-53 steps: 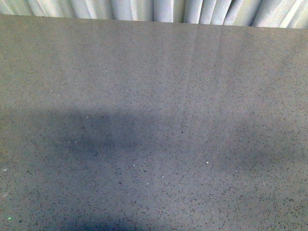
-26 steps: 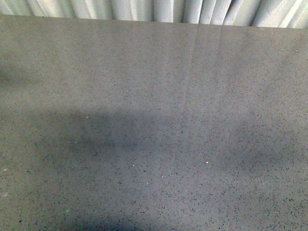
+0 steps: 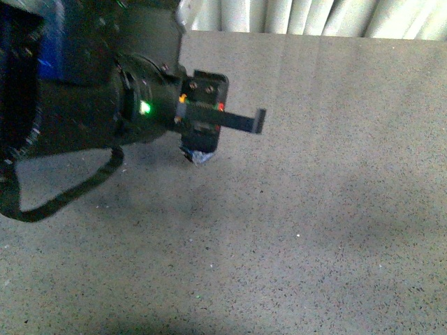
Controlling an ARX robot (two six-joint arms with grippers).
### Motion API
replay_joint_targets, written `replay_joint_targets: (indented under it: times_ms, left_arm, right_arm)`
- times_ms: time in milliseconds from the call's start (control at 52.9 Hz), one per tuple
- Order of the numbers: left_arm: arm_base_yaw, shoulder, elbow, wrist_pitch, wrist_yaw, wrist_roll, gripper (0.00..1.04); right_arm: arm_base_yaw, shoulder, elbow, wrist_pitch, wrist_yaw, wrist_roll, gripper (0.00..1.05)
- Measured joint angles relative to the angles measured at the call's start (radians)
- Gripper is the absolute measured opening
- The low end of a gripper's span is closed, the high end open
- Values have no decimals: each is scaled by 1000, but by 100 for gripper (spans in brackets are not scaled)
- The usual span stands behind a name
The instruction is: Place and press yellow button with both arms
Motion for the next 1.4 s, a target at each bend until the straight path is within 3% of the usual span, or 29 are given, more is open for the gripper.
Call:
replay_joint_targets:
  times_ms: [605, 813, 983, 1172, 1323, 1342, 1399]
  left_arm:
    - [-44, 88, -41, 48, -26, -63, 37]
    - [-44, 87, -55, 50, -26, -70, 64]
    - [-39, 11, -93, 45, -22, -69, 97]
    - [26, -208, -142, -16, -3, -45, 96]
    - [142, -372, -148, -57, 93, -47, 96]
    - [147, -378, -150, -50, 85, -45, 95]
    - [169, -404, -207, 156, -80, 21, 85]
  right_arm:
    - [0, 0, 0, 0, 0, 0, 96]
    - [0, 0, 0, 0, 0, 0, 96]
    - [0, 0, 0, 0, 0, 0, 96]
    - [0, 0, 0, 0, 0, 0, 96]
    - [0, 0, 0, 0, 0, 0, 96]
    - [0, 0, 0, 0, 0, 0, 96]
    - [0, 0, 0, 0, -1, 0, 96]
